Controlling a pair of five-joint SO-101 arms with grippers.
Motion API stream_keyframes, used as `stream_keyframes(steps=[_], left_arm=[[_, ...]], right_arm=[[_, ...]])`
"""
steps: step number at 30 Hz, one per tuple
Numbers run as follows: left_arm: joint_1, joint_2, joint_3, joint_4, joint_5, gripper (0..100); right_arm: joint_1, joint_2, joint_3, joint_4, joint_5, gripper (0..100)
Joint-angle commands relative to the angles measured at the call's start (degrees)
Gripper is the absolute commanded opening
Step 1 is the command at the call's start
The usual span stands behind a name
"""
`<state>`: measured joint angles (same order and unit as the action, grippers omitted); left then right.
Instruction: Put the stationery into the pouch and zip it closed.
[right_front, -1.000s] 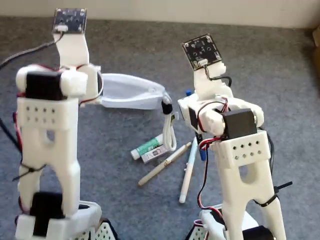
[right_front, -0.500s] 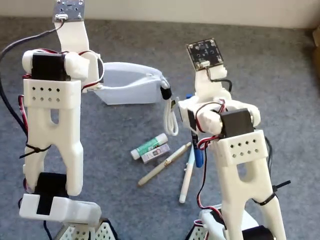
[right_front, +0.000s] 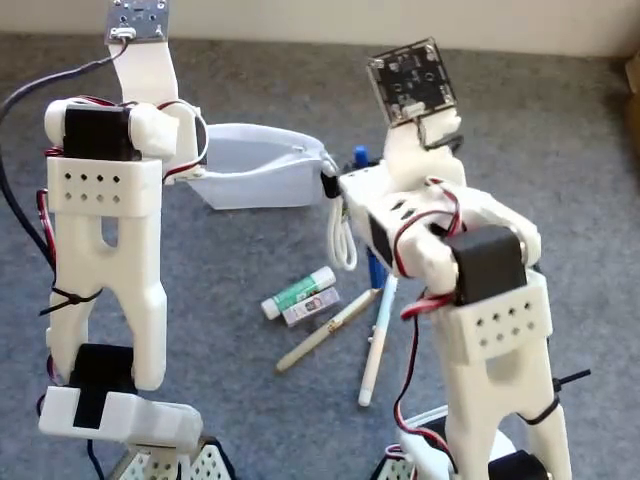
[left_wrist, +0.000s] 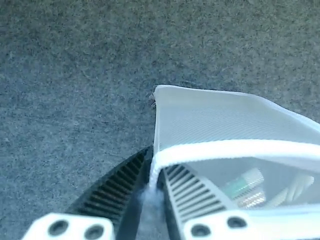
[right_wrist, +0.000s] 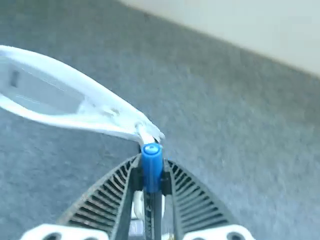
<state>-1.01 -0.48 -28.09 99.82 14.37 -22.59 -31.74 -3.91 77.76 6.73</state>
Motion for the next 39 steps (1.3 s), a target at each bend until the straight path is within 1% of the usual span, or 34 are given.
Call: stream_keyframes(steps=[1,6,15,22,29,34,39], left_arm=[[0.92,0.84,-1.27,-0.18,0.70,1],[0.92,0.84,-1.27,-0.18,0.70,1],[1.01,0.84,-1.27,-0.18,0.79,1],[1.10,0.84,-1.27,-0.18,0.79,1],[1.10,0.92,-1.27,-0.18,3.43,1],[1.10,0.92,-1.27,-0.26,3.43,1],[1.01,0.92,-1.19,-0.26,3.43,1]], right_arm=[[-2.95,-1.98,-8.04,-0.13,-0.70,0.5],[-6.90,-1.63,-14.20,-1.27,-0.70,0.5],[-13.14,-2.15,-15.08,-15.60,-0.53,0.5],[-13.76,-1.71,-14.99,-24.57,-0.62,0.5],[-13.76,-1.36,-14.81,-25.27,-0.62,0.5],[-13.58,2.33,-15.08,-25.45,-0.62,0.5],[-13.49,5.67,-14.90,-28.62,-0.62,0.5]])
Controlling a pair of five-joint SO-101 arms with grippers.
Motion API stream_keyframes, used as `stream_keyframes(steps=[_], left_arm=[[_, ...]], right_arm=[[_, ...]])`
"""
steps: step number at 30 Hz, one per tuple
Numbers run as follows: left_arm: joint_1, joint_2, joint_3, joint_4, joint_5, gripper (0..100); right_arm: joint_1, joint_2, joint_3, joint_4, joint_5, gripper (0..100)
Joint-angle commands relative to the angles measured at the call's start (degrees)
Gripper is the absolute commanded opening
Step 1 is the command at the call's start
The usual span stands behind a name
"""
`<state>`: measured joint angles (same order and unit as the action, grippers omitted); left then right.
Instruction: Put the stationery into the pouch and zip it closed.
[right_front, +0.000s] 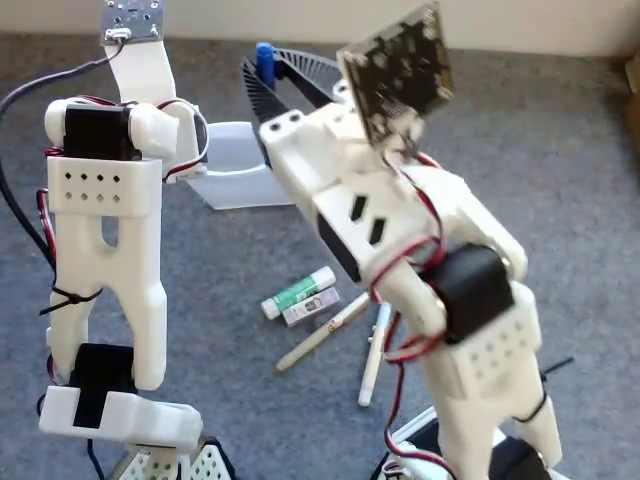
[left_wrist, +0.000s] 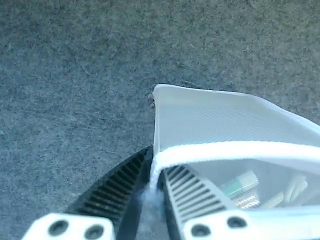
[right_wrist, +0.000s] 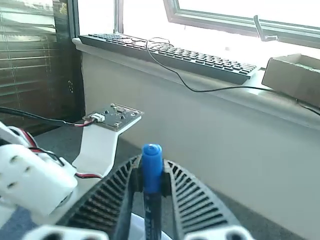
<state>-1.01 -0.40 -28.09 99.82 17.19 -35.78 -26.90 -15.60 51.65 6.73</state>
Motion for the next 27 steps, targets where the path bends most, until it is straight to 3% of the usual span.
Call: stream_keyframes(steps=[1,27], left_arm=[[1.01,0.84,-1.19,-0.26,0.62,1],[0.75,0.84,0.66,-1.05,0.70,1]], right_arm=[[-0.31,1.45,-3.21,-2.86,-0.62,0.5],[1.36,8.84,2.15,-1.98,0.97,0.9]])
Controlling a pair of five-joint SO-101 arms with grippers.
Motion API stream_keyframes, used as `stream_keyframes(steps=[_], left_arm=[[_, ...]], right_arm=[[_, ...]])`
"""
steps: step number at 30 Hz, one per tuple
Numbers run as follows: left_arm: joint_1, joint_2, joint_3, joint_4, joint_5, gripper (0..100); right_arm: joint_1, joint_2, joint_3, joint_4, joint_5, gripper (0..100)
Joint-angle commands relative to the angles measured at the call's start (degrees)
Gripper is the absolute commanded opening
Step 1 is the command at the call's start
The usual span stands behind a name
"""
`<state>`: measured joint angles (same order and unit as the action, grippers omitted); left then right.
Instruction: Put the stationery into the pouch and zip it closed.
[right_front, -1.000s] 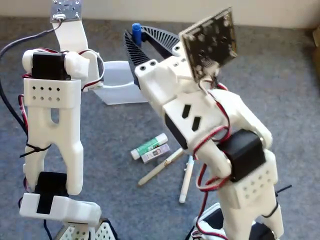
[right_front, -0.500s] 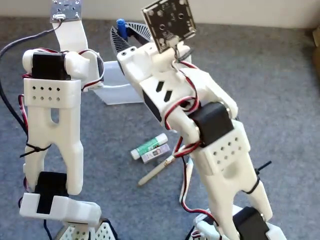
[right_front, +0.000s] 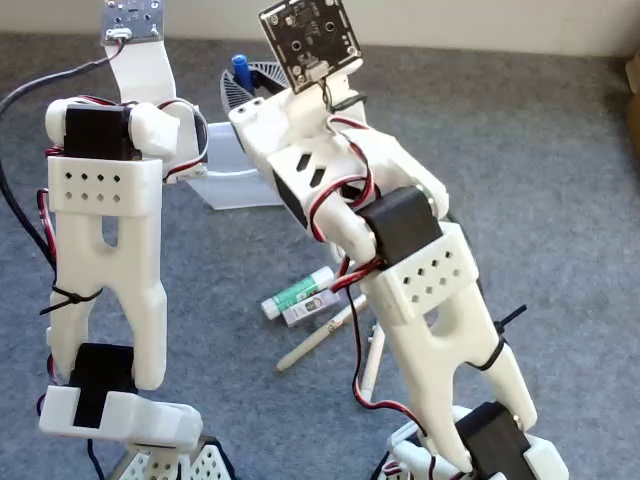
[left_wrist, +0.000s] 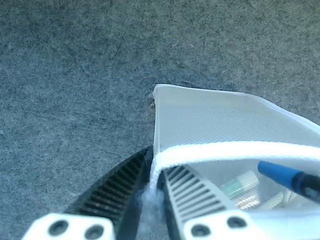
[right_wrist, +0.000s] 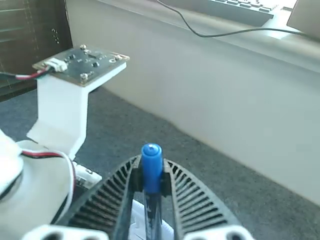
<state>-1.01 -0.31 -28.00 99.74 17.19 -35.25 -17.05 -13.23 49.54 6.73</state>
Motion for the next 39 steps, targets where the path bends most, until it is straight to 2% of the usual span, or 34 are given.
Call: stream_keyframes(steps=[1,5,8,13,19,39], left_arm=[[0.75,0.75,0.92,-1.49,0.70,1],[0.75,0.75,1.45,-2.11,0.70,1],[0.75,0.75,1.45,-2.11,0.70,1],[0.75,0.75,1.45,-2.11,0.70,1],[0.75,0.75,1.45,-2.11,0.70,1],[0.75,0.75,1.45,-2.02,0.70,1]], right_arm=[[0.84,-0.92,-0.13,0.22,2.64,0.9],[0.75,-1.01,1.80,2.42,9.23,0.9],[0.75,-1.10,1.71,2.95,11.16,0.9],[0.75,-1.10,1.71,3.03,11.25,1.3],[0.84,-1.10,1.71,6.90,11.08,12.5],[0.75,-7.16,2.07,8.66,11.08,12.8]])
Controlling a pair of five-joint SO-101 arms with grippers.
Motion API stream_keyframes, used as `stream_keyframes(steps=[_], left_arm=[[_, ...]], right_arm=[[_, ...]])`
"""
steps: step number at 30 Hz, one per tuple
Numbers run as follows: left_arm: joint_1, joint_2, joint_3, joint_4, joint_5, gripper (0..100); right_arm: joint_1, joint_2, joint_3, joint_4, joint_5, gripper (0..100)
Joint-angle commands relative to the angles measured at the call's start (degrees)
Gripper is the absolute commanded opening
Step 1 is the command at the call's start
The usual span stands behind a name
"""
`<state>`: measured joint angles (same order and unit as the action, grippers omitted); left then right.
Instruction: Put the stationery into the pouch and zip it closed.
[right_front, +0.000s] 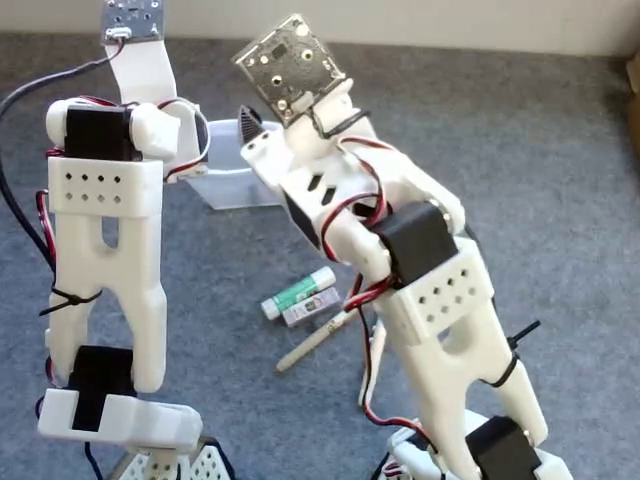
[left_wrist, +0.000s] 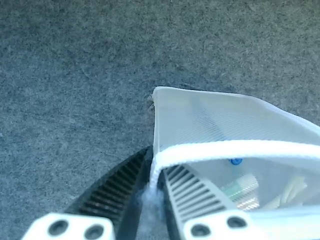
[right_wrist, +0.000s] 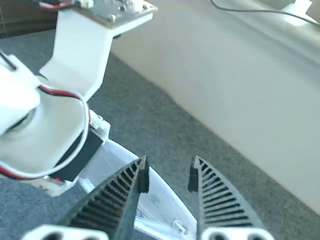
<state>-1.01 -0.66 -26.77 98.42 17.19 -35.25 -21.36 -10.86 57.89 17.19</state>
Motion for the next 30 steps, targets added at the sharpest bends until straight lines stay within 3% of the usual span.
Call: stream_keyframes(steps=[1,13,18,30], left_arm=[[0.75,1.10,0.22,-0.70,0.70,1],[0.66,1.10,0.31,-0.44,0.70,1],[0.66,1.10,0.31,-0.44,0.70,1],[0.66,1.10,0.31,-0.44,0.70,1]], right_arm=[[0.84,-2.86,-0.40,0.31,0.62,12.8],[2.51,-2.95,-0.75,9.36,0.44,12.8],[6.20,-4.97,-3.30,15.25,-4.92,12.8],[7.25,-13.76,-4.53,29.41,-7.91,12.8]])
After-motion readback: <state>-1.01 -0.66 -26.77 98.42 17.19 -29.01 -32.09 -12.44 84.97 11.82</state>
